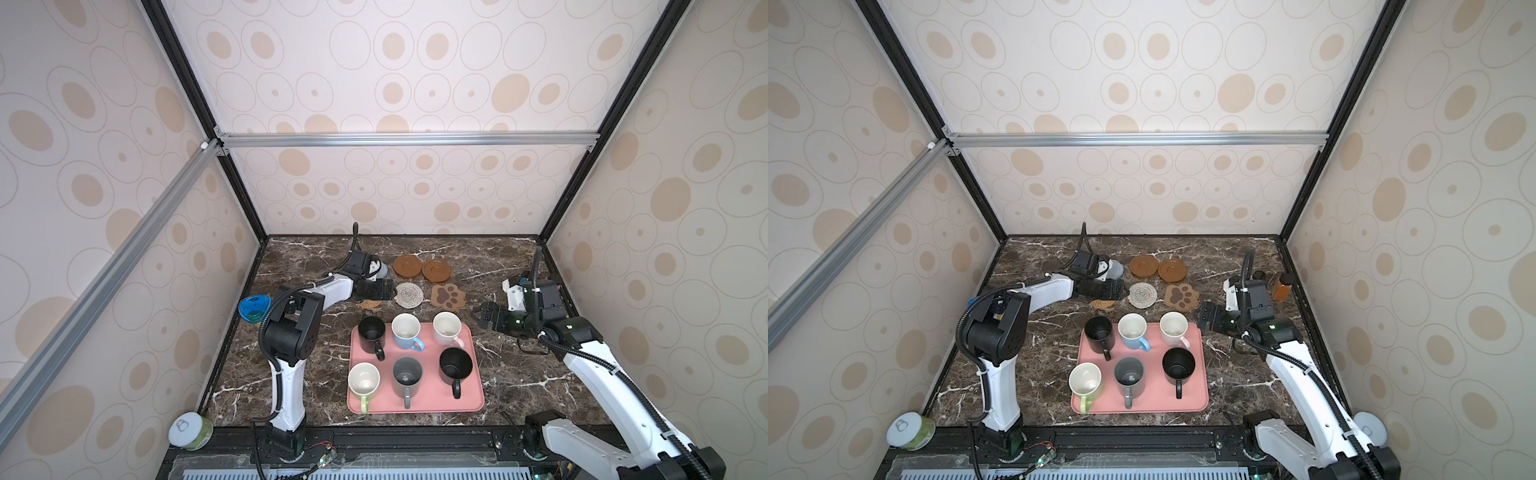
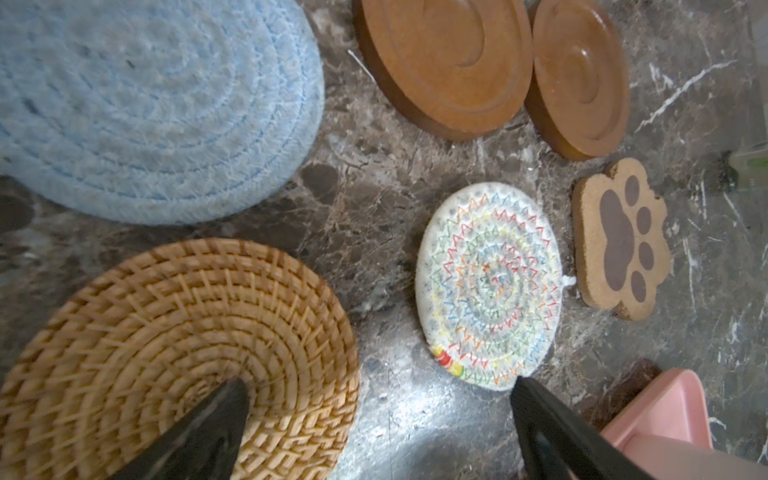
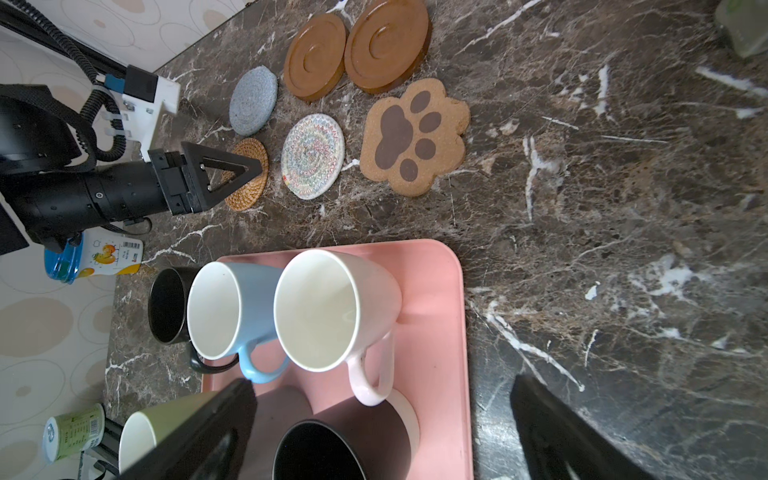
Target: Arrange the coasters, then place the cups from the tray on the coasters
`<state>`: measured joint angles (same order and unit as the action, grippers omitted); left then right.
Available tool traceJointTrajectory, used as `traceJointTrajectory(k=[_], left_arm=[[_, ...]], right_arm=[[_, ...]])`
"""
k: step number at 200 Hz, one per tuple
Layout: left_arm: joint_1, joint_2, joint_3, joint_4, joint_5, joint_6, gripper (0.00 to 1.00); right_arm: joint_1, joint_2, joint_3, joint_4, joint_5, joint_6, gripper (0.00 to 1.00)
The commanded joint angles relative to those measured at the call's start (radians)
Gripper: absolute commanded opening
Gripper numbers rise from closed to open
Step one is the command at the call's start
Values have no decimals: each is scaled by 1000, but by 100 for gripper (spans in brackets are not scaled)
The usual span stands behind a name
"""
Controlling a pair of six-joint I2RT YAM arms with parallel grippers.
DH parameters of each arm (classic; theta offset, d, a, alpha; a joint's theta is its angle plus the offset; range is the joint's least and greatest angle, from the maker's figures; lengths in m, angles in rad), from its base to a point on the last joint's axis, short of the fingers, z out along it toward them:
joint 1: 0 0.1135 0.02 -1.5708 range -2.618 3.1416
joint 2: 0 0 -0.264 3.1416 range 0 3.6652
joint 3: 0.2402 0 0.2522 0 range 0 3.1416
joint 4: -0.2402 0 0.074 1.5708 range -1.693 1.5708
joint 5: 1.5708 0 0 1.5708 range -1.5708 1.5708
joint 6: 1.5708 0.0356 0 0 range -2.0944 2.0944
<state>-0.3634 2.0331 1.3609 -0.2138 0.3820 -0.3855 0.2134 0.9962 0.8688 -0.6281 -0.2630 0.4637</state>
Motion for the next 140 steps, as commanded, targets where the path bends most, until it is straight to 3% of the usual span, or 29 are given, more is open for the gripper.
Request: traceJointTrajectory(k=[1, 76, 140], left_arm=[[0, 30, 29, -73, -49, -4, 100], [119, 4, -36, -91, -160, -5, 100], [203, 66, 43, -116, -204, 32, 100]], right_arm=[[14, -8, -5, -29, -10, 19, 100], [30, -11, -7, -26, 10, 41, 100], [47, 34, 11, -11, 5, 45, 99]])
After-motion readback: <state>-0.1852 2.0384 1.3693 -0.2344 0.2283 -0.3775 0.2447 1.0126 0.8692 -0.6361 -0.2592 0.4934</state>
